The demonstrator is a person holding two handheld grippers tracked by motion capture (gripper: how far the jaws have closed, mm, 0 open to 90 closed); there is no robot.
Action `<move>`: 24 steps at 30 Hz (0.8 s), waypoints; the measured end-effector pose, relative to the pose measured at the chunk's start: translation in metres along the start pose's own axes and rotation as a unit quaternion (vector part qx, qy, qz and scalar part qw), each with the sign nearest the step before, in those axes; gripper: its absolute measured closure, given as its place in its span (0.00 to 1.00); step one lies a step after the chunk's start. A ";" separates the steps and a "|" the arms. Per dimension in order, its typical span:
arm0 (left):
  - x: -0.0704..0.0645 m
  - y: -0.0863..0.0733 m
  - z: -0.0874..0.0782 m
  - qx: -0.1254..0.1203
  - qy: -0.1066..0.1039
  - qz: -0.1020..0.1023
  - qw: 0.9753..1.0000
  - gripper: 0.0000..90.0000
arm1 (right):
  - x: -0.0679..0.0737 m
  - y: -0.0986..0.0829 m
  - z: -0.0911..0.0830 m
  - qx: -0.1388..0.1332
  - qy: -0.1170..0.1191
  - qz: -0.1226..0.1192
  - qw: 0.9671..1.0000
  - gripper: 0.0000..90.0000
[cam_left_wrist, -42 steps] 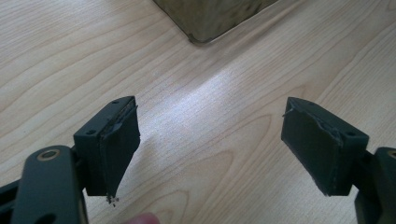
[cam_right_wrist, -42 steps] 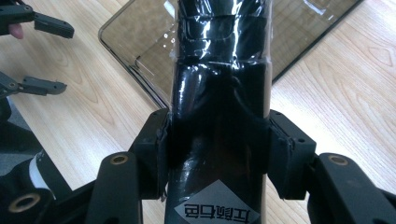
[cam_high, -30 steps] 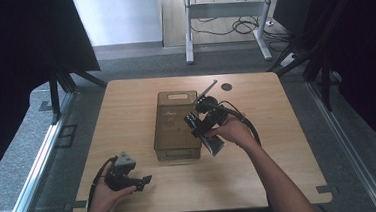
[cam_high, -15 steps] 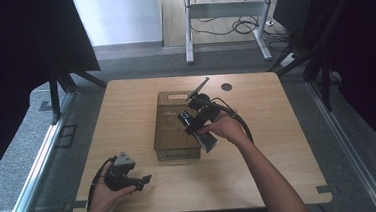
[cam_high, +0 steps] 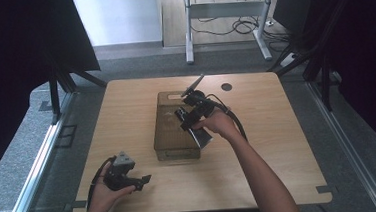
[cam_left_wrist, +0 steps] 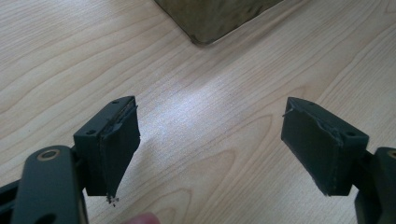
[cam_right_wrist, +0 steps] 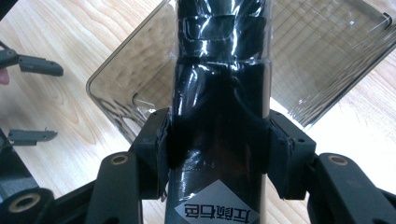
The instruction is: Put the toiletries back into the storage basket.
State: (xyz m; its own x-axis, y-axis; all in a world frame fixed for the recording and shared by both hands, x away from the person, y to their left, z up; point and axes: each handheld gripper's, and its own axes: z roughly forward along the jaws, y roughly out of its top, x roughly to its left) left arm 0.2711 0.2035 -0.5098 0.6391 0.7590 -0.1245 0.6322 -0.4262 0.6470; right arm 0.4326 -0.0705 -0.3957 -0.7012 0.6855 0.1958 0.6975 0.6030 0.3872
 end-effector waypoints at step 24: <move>0.000 0.000 0.000 0.000 -0.003 -0.001 1.000 0.22 | -0.002 0.027 0.029 0.002 0.014 0.027 1.000 0.53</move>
State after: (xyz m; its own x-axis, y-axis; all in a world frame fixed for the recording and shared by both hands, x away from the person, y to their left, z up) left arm 0.2710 0.2031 -0.5100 0.6406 0.7568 -0.1297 0.6335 -0.4254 0.6463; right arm 0.4575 -0.0442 -0.4113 -0.6664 0.7056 0.2409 0.7350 0.5672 0.3715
